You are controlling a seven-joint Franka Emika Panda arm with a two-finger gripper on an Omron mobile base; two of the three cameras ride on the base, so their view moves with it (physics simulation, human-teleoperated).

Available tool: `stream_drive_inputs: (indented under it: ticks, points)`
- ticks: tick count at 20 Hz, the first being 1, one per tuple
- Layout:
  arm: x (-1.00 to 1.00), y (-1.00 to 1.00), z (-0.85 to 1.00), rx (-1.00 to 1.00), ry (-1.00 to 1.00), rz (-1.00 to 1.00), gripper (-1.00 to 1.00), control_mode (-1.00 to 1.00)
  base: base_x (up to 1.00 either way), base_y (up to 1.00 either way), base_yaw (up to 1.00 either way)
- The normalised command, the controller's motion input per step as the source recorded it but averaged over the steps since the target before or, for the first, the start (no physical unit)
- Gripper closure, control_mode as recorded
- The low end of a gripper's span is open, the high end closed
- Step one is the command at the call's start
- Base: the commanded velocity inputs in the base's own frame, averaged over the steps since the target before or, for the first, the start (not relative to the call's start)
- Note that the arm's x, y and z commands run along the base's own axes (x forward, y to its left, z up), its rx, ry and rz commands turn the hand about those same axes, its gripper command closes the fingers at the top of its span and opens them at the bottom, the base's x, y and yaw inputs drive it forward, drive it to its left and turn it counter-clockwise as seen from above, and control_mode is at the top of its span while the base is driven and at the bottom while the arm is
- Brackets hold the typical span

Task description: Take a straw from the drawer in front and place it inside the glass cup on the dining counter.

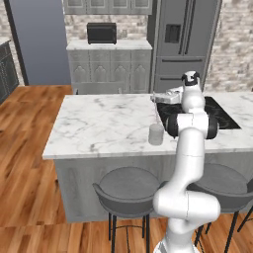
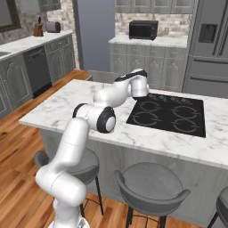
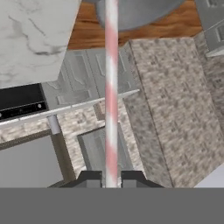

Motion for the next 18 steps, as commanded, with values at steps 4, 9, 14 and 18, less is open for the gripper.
stream_drive_inputs:
  ticks: [4, 9, 14, 18]
  points:
    - [0.07, 0.00, -0.45, 0.00, 0.04, 0.00, 1.00, -1.00, 0.00, 0.00, 0.00]
    - [0.07, 0.00, -0.43, 0.00, 0.00, 0.01, 1.00, -1.00, 0.00, 0.00, 0.00]
    - [0.04, -0.01, -0.26, 0.00, 0.00, 0.03, 1.00, -1.00, 0.00, 0.00, 0.00]
    - [0.00, -0.06, -0.33, 0.00, 0.00, 0.04, 1.00, -1.00, 0.00, 0.00, 0.00]
